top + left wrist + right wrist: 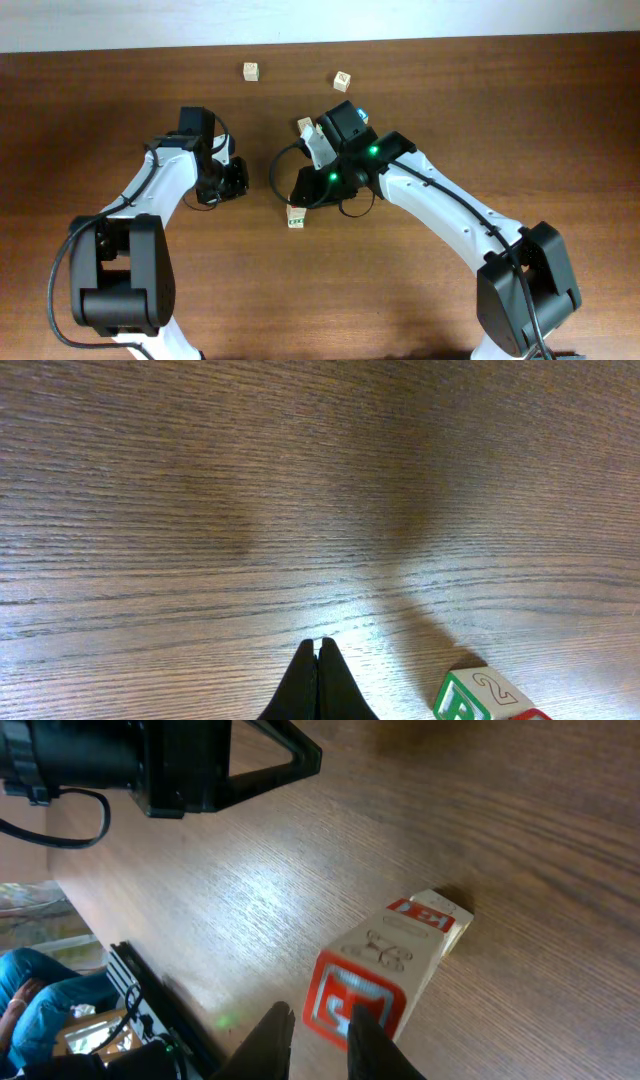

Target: Rotate 4 blocks

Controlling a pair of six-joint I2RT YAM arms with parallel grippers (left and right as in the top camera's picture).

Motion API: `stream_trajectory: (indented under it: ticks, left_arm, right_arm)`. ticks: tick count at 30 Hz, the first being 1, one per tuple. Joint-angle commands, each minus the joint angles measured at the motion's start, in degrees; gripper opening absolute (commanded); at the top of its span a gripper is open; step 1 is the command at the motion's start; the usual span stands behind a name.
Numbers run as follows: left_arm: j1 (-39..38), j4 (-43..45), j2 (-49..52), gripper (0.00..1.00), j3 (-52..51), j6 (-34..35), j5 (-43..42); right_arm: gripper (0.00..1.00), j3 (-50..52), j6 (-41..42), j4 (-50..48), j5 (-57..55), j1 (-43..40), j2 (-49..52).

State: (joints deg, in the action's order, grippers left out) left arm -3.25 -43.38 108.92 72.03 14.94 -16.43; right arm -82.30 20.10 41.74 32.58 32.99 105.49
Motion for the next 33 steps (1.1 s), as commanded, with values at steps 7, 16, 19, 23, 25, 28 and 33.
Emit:
stream_trajectory:
  ticks: [7,16,19,23,25,28,33]
  left_arm:
    - [0.33,0.28,0.02,0.0,1.27,-0.96,0.39]
    - [0.31,-12.33,0.02,0.0,19.67,-2.58,3.45]
    - [0.31,-19.39,-0.26,0.0,30.21,-4.42,4.33]
    - [0.31,-20.55,-4.98,0.0,34.32,-4.81,4.57]
    - [0.24,-20.57,-8.61,0.0,34.32,-4.79,7.08]
    - [0.26,-20.68,-13.7,0.0,34.32,-4.79,8.83]
    - [-2.6,-25.57,-17.46,0.0,34.29,0.74,15.69]
  right_arm:
    - [0.21,-2.16,-1.22,0.09,-0.87,0.42,0.7]
    - [0.3,-21.09,-7.74,16.33,-15.61,0.26,0.7]
    - [0.41,-30.27,-7.87,23.34,-23.45,-0.11,0.7]
    - [0.42,-34.62,-7.85,27.85,-23.82,-2.82,0.59]
    - [0.42,-35.04,-7.85,28.92,-23.8,-3.93,0.59]
    - [0.42,-35.04,-7.69,29.05,-22.95,-4.87,-0.24]
    - [0.43,-35.04,-5.68,32.24,-22.93,-5.01,-0.98]
